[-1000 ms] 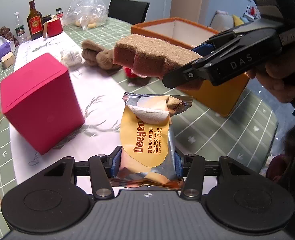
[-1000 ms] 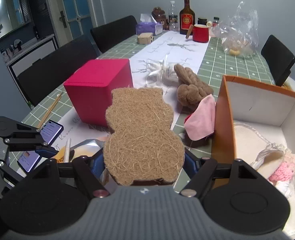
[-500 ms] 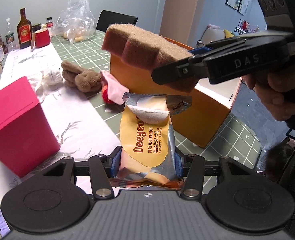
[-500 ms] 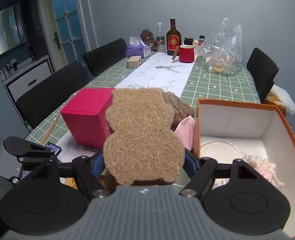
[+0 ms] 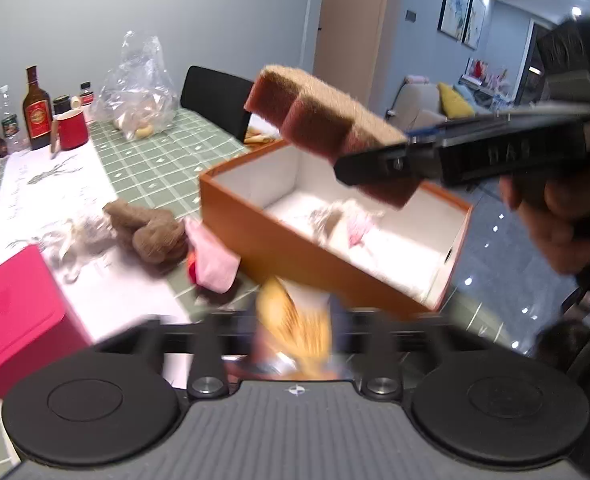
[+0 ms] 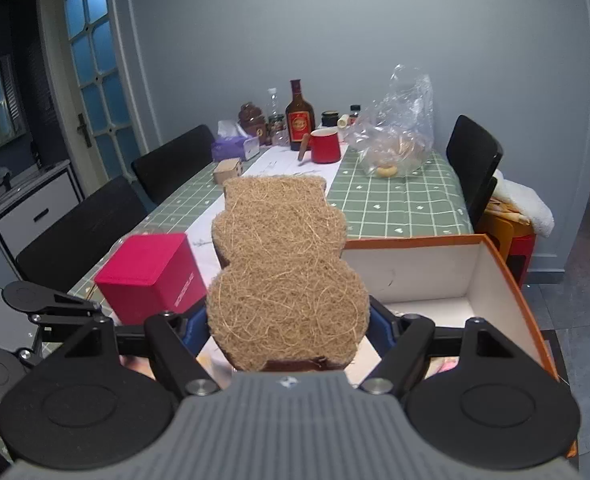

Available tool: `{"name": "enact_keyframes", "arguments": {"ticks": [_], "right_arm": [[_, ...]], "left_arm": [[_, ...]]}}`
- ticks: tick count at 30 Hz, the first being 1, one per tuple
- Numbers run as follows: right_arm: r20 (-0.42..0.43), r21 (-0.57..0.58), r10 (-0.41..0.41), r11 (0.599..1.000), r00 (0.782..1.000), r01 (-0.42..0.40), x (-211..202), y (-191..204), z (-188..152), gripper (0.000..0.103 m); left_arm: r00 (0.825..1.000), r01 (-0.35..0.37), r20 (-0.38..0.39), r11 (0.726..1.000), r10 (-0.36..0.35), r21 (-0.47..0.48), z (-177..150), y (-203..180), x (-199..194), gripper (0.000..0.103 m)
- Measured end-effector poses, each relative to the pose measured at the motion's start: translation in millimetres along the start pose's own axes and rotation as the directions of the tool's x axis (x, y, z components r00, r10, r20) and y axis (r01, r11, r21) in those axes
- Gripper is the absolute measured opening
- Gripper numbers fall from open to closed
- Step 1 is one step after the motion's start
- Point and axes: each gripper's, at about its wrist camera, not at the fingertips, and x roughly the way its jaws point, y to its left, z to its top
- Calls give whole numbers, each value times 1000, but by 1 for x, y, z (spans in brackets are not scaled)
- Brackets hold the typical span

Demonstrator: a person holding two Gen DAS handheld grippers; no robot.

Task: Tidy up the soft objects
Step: 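Lift the sponge and packet and carry them toward the orange box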

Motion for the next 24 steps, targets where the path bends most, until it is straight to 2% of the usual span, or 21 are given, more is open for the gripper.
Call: {"name": "enact_keyframes", "arguments": {"ticks": [3, 6, 8, 10, 11, 15, 19, 24], "right_arm": [[7, 24, -6, 1000, 1000, 6, -3, -7, 0, 75], [6, 35, -10, 999, 1000, 10, -4, -12, 0, 75], [8, 37, -9, 999, 1000, 9, -4, -13, 1, 75], [8, 33, -6, 999, 1000, 5, -5, -12, 0, 75], [7, 32, -5, 999, 1000, 5, -5, -12, 0, 75], [9, 28, 1, 1000, 1000, -1, -3, -12, 2, 75], [12, 32, 0, 999, 1000, -1, -2, -15, 1, 75], [5, 23, 4, 1000, 1000, -4, 0, -14, 0, 75]], "left_arm": [[997, -30, -64, 1000, 30, -4, 11, -2, 15, 0], [993, -44, -107, 999, 46, 18, 8, -2, 29, 1], [990, -67, -116, 996, 74, 61, 3, -5, 32, 19], [985, -103, -123, 988, 117, 112, -5, -7, 36, 68], [982, -118, -135, 985, 135, 130, -10, -7, 37, 73], [963, -129, -219, 982, 158, 140, -34, 6, 45, 74], [937, -112, -318, 986, 146, 125, -63, 15, 56, 74], [923, -99, -357, 984, 146, 146, -83, 10, 64, 75]]}}
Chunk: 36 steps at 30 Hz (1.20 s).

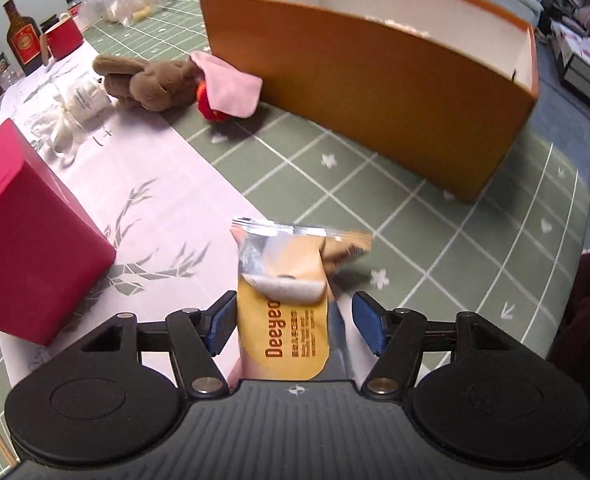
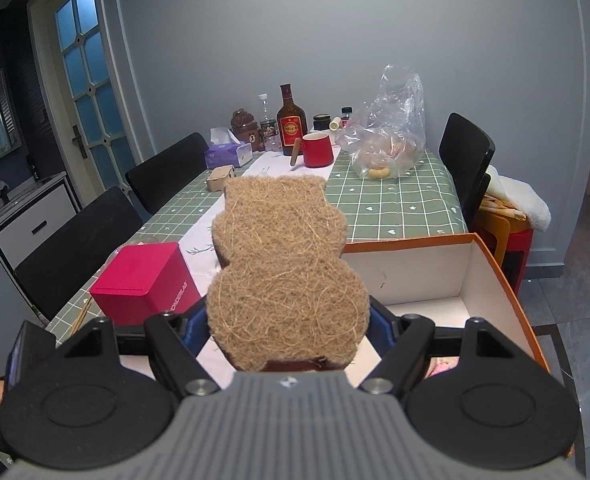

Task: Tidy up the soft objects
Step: 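Lift the sponge and packet and carry them toward the orange box, then lower the packet and sponge into the box and open both grippers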

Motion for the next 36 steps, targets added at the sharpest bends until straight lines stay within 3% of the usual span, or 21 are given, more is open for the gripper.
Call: {"name": "enact_keyframes", "arguments": {"ticks": [3, 9, 16, 22, 36], "right_arm": [[-6, -3, -1, 1000, 1000, 1, 2, -1, 1, 75], [-11, 2, -8, 1000, 1000, 8, 5, -7, 2, 75], [-13, 13, -23, 1000, 1000, 24, 6, -12, 3, 75], [-15, 26, -42, 999, 999, 43, 7, -17, 3, 75], [-55, 27, -183, 983, 982, 184, 13, -54, -3, 75]], "left_arm": [[999, -18, -33, 1000, 19, 5, -1, -1, 7, 74], [998, 11, -54, 999, -13, -41, 1, 8, 10, 54], [999, 24, 43, 999, -22, -49, 34, 12, -30, 53], [984, 76, 165, 995, -64, -67, 75, 10, -67, 53], [972, 82, 225, 996, -70, -45, 148, -16, -64, 53]]}}
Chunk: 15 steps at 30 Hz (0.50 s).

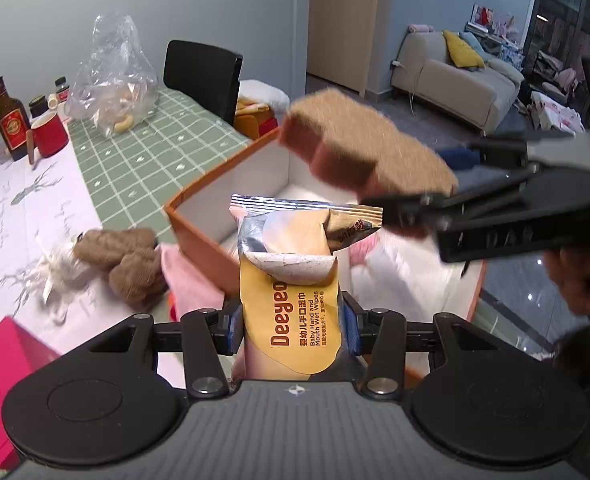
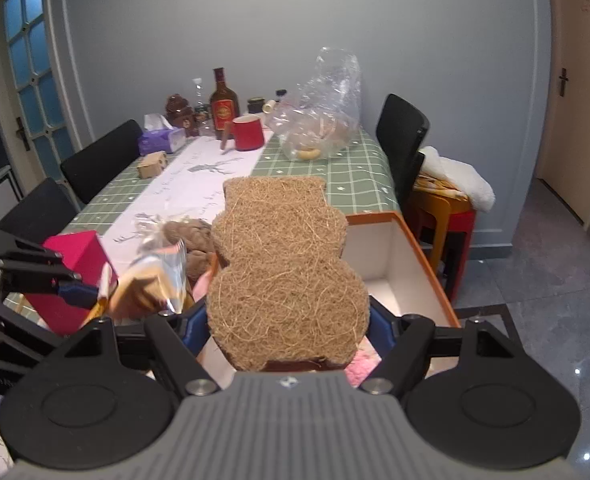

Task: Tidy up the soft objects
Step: 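Lower the packet and sponge into the box and open both grippers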

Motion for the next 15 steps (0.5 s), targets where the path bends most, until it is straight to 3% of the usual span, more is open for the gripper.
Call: {"name": "enact_keyframes", "arguments": {"ticks": [15], "right_arm": [[-132, 26, -110, 993, 985, 114, 47, -35, -11, 75]], "left_arm": [[997, -67, -24, 998, 67, -4, 42, -10, 53, 53]]}}
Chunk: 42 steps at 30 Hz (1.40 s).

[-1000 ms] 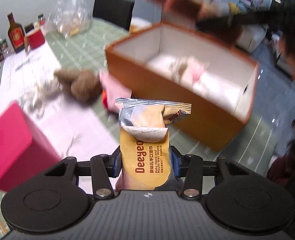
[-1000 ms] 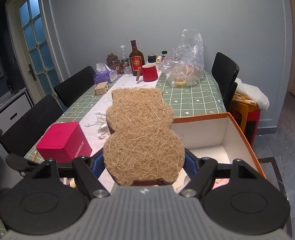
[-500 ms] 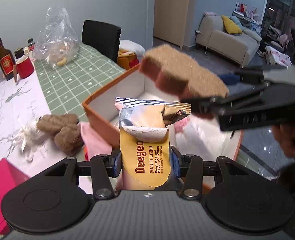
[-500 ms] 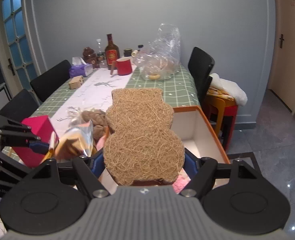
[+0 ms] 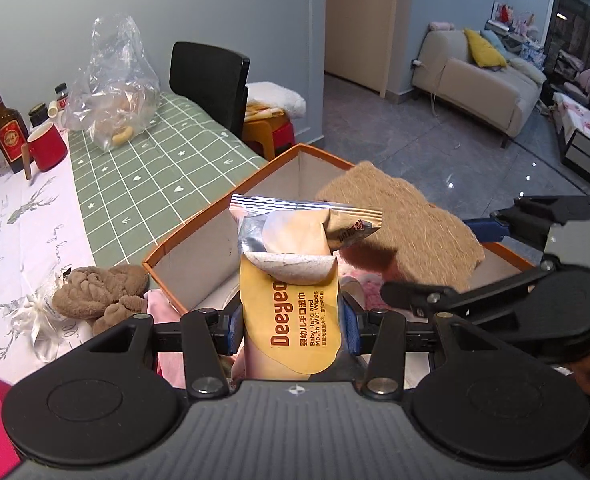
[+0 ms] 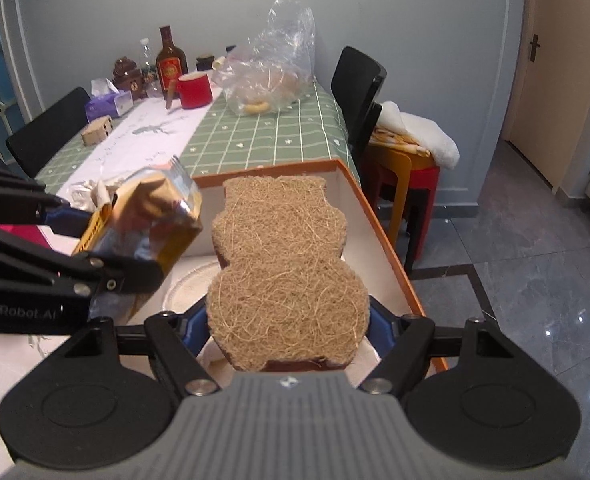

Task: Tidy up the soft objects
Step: 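Lower the packet and sponge into the box and open both grippers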

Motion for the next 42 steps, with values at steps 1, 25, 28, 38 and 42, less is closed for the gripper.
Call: {"name": "enact_keyframes", "arguments": {"ticks": [1, 25, 28, 38, 42], "right_arm": [[-9, 1, -5, 1000, 1000, 5, 4, -1, 0, 75], [-139, -103, -108, 990, 984, 94, 73, 1, 3, 75], [-138, -112, -115, 989, 984, 99, 73, 4, 3, 76], [-143, -151, -120, 984, 982, 98, 70, 10, 3, 81], [-140, -176, -119, 980, 983, 93, 63, 15, 3, 81]], "left_arm": [[1000, -1, -14, 1000, 1, 4, 2, 1, 5, 53], [986, -72, -137, 988, 91, 135, 17, -16, 69, 49], [983, -99, -137, 985, 118, 140, 17, -17, 73, 55], [991, -112, -64, 990, 118, 88, 28, -13, 55, 70], [991, -124, -46, 989, 128, 75, 30, -7, 45, 70]]}}
